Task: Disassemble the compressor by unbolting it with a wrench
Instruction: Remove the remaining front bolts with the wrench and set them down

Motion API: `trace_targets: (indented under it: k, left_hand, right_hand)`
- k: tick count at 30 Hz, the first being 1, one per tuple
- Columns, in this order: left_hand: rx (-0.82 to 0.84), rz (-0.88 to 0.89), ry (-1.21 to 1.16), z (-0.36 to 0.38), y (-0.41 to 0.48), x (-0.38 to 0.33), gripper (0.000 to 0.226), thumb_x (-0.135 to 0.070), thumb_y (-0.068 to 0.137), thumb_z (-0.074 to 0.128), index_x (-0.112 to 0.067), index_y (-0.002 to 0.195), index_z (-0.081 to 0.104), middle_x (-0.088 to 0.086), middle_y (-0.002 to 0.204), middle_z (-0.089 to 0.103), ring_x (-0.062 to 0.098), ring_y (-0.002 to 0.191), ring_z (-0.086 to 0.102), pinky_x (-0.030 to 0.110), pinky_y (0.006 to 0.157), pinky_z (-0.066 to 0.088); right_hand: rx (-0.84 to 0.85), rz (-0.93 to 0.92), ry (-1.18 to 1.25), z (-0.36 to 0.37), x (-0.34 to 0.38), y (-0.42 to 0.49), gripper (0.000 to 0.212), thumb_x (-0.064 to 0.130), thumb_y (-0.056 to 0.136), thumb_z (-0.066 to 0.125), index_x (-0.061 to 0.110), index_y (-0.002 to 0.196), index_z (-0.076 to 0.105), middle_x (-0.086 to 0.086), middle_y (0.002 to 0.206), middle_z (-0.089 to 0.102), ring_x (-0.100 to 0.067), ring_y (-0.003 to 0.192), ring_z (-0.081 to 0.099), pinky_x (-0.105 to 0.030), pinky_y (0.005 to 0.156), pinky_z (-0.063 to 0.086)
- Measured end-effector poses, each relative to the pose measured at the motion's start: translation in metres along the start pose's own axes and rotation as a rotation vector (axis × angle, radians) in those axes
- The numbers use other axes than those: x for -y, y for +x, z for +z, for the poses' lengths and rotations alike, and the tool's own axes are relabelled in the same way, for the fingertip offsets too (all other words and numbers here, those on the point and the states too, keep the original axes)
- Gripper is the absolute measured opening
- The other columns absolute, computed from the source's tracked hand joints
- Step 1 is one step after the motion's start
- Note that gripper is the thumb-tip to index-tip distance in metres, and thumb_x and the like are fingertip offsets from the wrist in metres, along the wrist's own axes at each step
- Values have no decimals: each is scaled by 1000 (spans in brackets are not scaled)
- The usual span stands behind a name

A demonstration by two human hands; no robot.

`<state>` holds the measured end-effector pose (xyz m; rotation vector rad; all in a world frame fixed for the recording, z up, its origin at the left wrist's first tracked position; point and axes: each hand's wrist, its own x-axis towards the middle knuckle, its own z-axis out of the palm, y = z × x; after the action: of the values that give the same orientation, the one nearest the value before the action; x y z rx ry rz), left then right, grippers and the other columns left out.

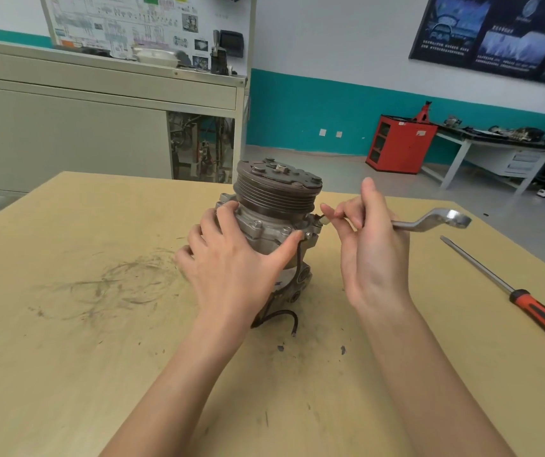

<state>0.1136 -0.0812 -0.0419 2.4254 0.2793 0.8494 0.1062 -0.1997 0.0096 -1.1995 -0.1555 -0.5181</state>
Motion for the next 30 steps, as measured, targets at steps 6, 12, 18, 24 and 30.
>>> trace_targets:
  k: [6, 12, 18, 24, 30]
  left_hand:
    - [-17, 2, -12, 1, 0, 0, 103, -89, 60, 22, -18, 133, 43, 7, 135, 52, 32, 124, 46, 45, 93, 32]
    - [-14, 0, -20, 0, 0, 0, 104, -89, 59, 22, -19, 133, 42, 7, 136, 51, 31, 125, 45, 45, 94, 31]
    - [-18, 3, -12, 1, 0, 0, 99, -87, 64, 30, -17, 133, 44, 8, 133, 53, 33, 123, 47, 45, 94, 32]
    - [-24, 3, 4, 1, 0, 1, 99, -87, 62, 26, -17, 131, 46, 7, 131, 55, 32, 121, 49, 46, 93, 32]
    - [-25, 6, 1, 1, 0, 0, 100, -88, 63, 25, -17, 130, 46, 8, 131, 55, 33, 120, 49, 46, 93, 32]
  right_hand:
    - [59, -94, -155, 1, -11, -5, 57, 29, 99, 44, 31, 43, 49, 17, 51, 51, 4, 62, 59, -53, 100, 43]
    - [147, -49, 355, -29, -26, 15, 55, 17, 98, 31, 20, 44, 46, 6, 50, 39, -11, 53, 44, -24, 47, 43]
    - [292, 596, 814, -37, -44, 89, 40, 16, 90, 38, 6, 52, 48, 4, 45, 23, -8, 41, 26, -18, 25, 30]
    - [335, 697, 589, -28, -73, 119, 35, 17, 93, 41, 2, 78, 67, -6, 55, 52, -16, 46, 54, -24, 42, 49]
    - [508, 593, 94, -66, -32, 120, 62, 59, 87, 38, 12, 66, 73, 6, 39, 41, -3, 34, 33, -14, 28, 25]
